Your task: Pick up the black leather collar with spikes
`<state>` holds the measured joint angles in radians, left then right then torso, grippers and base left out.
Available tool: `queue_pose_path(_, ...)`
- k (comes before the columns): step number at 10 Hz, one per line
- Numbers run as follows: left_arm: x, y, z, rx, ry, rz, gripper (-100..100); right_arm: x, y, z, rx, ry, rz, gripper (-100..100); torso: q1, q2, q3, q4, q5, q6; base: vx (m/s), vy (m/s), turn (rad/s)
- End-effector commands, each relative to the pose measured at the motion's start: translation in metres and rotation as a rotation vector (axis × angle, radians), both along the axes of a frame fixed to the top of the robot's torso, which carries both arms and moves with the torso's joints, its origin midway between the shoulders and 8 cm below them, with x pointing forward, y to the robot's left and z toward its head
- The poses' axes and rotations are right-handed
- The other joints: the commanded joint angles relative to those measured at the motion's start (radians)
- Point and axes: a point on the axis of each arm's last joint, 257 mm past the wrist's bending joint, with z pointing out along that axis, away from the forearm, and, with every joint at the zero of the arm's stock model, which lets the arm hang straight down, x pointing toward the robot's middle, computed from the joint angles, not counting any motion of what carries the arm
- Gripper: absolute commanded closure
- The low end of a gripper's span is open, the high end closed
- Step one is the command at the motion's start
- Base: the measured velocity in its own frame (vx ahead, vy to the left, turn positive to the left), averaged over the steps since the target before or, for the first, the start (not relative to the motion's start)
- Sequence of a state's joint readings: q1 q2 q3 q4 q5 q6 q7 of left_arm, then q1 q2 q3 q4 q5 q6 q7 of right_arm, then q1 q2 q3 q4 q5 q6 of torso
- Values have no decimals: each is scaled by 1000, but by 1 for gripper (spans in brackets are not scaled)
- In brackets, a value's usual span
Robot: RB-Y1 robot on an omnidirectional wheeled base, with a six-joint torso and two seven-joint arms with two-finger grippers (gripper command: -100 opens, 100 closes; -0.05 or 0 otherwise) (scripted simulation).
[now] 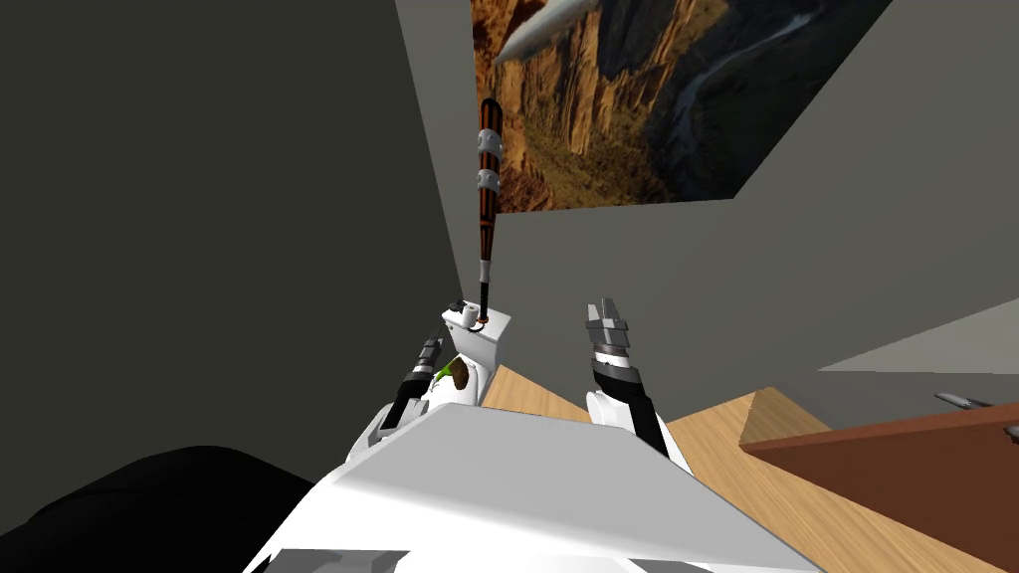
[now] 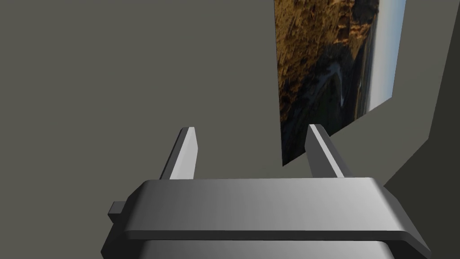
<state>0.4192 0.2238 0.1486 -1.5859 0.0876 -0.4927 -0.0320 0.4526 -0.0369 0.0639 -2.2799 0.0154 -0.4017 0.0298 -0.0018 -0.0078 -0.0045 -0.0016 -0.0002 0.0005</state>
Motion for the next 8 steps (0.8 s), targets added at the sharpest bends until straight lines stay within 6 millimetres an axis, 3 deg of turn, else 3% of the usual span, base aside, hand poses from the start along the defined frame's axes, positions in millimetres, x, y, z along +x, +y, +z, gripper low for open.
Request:
queue_pose_path(1, 0, 6, -15, -9, 29, 17, -100, 0, 0, 0, 0, 0, 0, 0, 0, 0, 0, 0, 0, 0, 102, -66, -1)
queue_pose_path(4, -3, 7, -40, -39, 67, 46, -100, 0, 0, 0, 0, 0, 0, 0, -5, 3, 2, 1, -1, 0, 72, -100, -5)
queue_pose_path(5, -4, 3, -54, -70, 84, 65, -100, 0, 0, 0, 0, 0, 0, 0, -6, 4, 2, 1, -1, 0, 71, -96, -20)
queue_pose_path(8, -5, -12, -72, -136, 95, 92, -100, 0, 0, 0, 0, 0, 0, 0, -5, 3, 2, 1, -1, 0, 77, -86, -11)
